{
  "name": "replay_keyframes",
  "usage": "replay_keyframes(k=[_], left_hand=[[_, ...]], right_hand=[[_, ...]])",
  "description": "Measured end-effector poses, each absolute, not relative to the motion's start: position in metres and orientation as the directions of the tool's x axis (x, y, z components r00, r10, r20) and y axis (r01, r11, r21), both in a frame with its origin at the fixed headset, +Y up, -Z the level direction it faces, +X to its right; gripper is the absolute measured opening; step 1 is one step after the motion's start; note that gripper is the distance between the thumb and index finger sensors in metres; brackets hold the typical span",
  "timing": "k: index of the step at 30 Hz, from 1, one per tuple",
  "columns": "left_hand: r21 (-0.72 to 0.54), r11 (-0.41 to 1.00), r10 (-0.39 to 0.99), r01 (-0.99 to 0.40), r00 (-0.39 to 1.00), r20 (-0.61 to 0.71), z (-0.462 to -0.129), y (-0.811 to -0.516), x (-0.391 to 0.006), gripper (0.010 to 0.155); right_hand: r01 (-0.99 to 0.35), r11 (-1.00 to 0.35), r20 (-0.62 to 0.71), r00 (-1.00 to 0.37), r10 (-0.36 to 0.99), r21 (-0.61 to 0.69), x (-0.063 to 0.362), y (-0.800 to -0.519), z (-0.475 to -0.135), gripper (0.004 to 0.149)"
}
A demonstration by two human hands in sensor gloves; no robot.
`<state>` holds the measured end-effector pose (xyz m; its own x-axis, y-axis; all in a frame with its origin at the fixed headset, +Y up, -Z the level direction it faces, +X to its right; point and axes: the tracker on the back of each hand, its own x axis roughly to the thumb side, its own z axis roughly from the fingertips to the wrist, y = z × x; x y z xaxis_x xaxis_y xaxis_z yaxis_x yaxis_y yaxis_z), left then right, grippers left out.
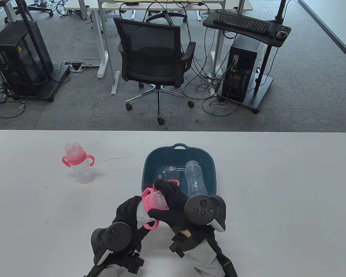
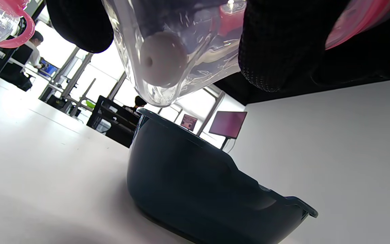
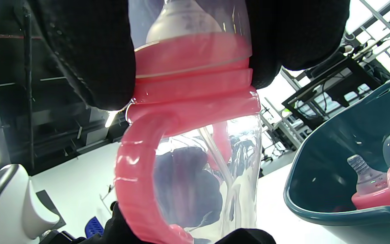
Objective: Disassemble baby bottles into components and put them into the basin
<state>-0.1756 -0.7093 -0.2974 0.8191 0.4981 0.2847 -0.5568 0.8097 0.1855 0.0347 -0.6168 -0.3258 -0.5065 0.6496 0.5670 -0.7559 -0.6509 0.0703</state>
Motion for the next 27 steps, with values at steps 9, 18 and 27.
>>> replay_keyframes(k=[9,18,27], left_hand=[[0.179,0.827,0.485,-0.533,0.838,0.251,-0.3,-0.712,-0.175,0.092],[0.174,0.821,0.522,-0.544,0.838,0.158,-0.307,-0.719,-0.189,0.092],[0.193,0.766,0.608,-0.613,0.789,0.094,-0.312,-0.721,-0.209,0.092]], right_hand=[[-0.704,-0.709,0.587,-0.585,0.559,-0.027,0.032,-0.615,-0.324,0.08],[-0.786,-0.61,0.563,-0.55,0.617,-0.099,0.057,-0.612,-0.328,0.081],[-0.668,-0.726,0.393,-0.719,0.573,-0.162,0.088,-0.637,-0.349,0.08]])
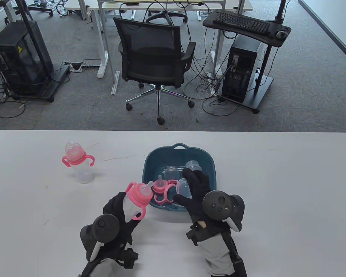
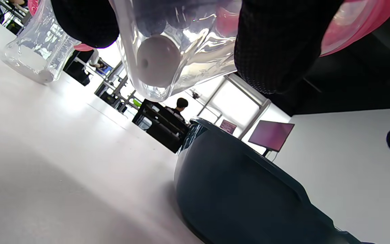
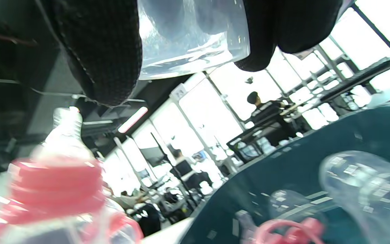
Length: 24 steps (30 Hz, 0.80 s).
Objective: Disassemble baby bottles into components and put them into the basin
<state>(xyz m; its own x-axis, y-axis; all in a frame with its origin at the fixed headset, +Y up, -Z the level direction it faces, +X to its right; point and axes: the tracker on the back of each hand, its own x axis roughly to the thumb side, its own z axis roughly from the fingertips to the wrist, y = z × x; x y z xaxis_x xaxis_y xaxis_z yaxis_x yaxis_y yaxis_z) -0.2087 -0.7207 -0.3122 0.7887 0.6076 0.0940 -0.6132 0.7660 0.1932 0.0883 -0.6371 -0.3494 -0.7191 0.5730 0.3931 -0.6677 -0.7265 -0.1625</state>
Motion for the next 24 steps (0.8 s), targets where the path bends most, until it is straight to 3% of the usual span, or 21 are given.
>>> replay_keyframes(k=[9,14,24], left_hand=[[0.184,0.771,0.602,-0.61,0.792,0.101,-0.313,-0.722,-0.208,0.091],[0.179,0.77,0.605,-0.612,0.79,0.095,-0.313,-0.722,-0.209,0.091],[0.169,0.775,0.602,-0.608,0.793,0.093,-0.313,-0.722,-0.208,0.091]], right_hand=[[-0.481,-0.867,0.311,-0.85,0.425,-0.129,0.07,-0.684,-0.371,0.083],[-0.419,-0.9,0.292,-0.881,0.373,-0.116,0.064,-0.701,-0.378,0.077],[-0.441,-0.893,0.268,-0.874,0.405,-0.089,0.07,-0.702,-0.38,0.069]])
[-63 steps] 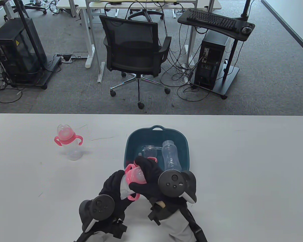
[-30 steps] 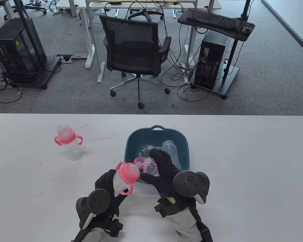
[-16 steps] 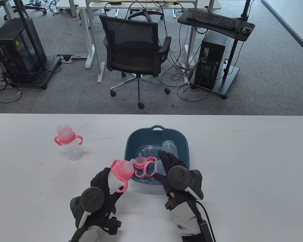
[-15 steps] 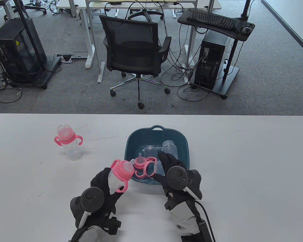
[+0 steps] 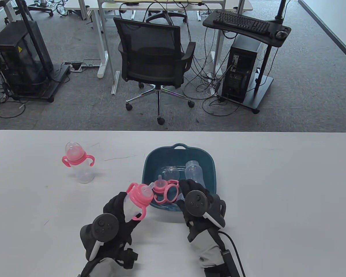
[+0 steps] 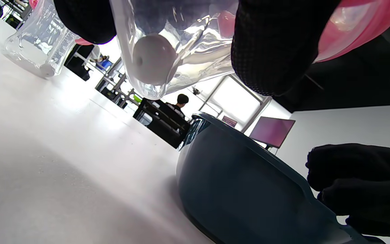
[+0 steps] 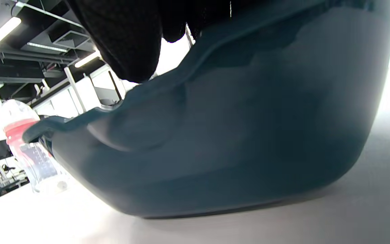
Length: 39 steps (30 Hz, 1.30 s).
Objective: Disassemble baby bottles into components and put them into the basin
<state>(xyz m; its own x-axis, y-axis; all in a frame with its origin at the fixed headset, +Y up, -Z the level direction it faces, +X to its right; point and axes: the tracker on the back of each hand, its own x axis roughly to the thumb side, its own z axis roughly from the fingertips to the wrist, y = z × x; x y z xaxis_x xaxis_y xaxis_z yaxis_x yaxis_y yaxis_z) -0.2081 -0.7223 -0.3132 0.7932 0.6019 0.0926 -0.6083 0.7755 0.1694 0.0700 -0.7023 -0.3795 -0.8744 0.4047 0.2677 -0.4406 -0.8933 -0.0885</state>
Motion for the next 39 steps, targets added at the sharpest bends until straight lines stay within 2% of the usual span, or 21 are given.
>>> replay_keyframes(k=[9,15,19,23,26,34,39], left_hand=[[0.159,0.786,0.583,-0.597,0.802,0.127,-0.313,-0.722,-0.205,0.092],[0.157,0.805,0.551,-0.572,0.819,0.163,-0.312,-0.72,-0.201,0.091],[0.174,0.822,0.513,-0.542,0.838,0.188,-0.309,-0.718,-0.197,0.091],[0.187,0.835,0.482,-0.518,0.851,0.209,-0.306,-0.715,-0.193,0.091],[0.187,0.838,0.473,-0.512,0.854,0.218,-0.305,-0.714,-0.191,0.091],[0.166,0.853,0.456,-0.495,0.861,0.226,-0.305,-0.715,-0.189,0.091],[0.132,0.854,0.468,-0.503,0.854,0.227,-0.306,-0.716,-0.19,0.09]], right_hand=[[-0.671,-0.73,0.348,-0.72,0.6,-0.13,0.083,-0.661,-0.363,0.067],[-0.818,-0.576,0.448,-0.518,0.729,-0.01,0.076,-0.639,-0.35,0.069],[-0.817,-0.567,0.454,-0.469,0.758,0.102,0.065,-0.637,-0.347,0.076],[-0.765,-0.624,0.447,-0.507,0.737,0.16,0.05,-0.641,-0.346,0.083],[-0.725,-0.671,0.449,-0.554,0.701,0.155,0.043,-0.642,-0.345,0.085],[-0.714,-0.678,0.45,-0.555,0.7,0.174,0.037,-0.644,-0.345,0.075],[-0.709,-0.684,0.494,-0.538,0.683,0.173,0.035,-0.642,-0.343,0.074]])
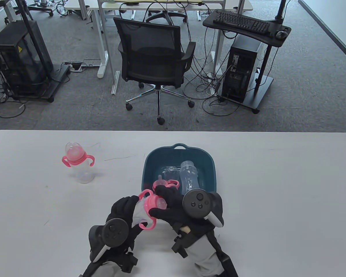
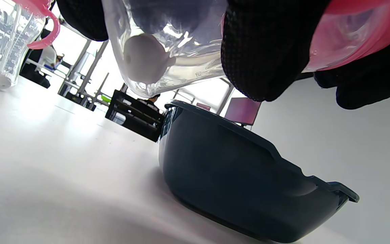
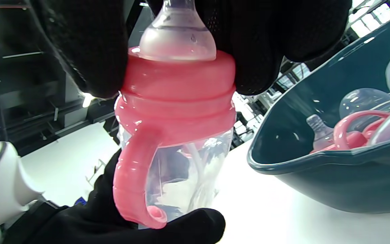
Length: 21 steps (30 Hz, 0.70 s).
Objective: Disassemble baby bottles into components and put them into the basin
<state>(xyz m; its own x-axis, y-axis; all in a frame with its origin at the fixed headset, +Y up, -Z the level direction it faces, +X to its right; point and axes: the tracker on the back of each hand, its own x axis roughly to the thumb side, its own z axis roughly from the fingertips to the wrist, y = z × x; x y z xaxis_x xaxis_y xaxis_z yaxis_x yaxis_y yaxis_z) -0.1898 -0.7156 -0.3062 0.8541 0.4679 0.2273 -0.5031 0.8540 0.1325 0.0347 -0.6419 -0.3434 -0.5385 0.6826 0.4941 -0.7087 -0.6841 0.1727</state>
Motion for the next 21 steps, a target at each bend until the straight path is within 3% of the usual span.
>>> replay_keyframes(k=[8,15,21], left_hand=[[0.138,0.853,0.47,-0.504,0.856,0.217,-0.307,-0.716,-0.191,0.092],[0.149,0.859,0.451,-0.49,0.861,0.234,-0.306,-0.715,-0.188,0.091],[0.154,0.863,0.438,-0.481,0.864,0.249,-0.305,-0.715,-0.186,0.09]], right_hand=[[-0.676,-0.689,0.495,-0.519,0.697,0.262,0.033,-0.641,-0.343,0.074],[-0.684,-0.713,0.45,-0.595,0.666,0.152,0.045,-0.639,-0.344,0.074],[-0.635,-0.749,0.404,-0.645,0.649,0.189,0.046,-0.642,-0.346,0.077]])
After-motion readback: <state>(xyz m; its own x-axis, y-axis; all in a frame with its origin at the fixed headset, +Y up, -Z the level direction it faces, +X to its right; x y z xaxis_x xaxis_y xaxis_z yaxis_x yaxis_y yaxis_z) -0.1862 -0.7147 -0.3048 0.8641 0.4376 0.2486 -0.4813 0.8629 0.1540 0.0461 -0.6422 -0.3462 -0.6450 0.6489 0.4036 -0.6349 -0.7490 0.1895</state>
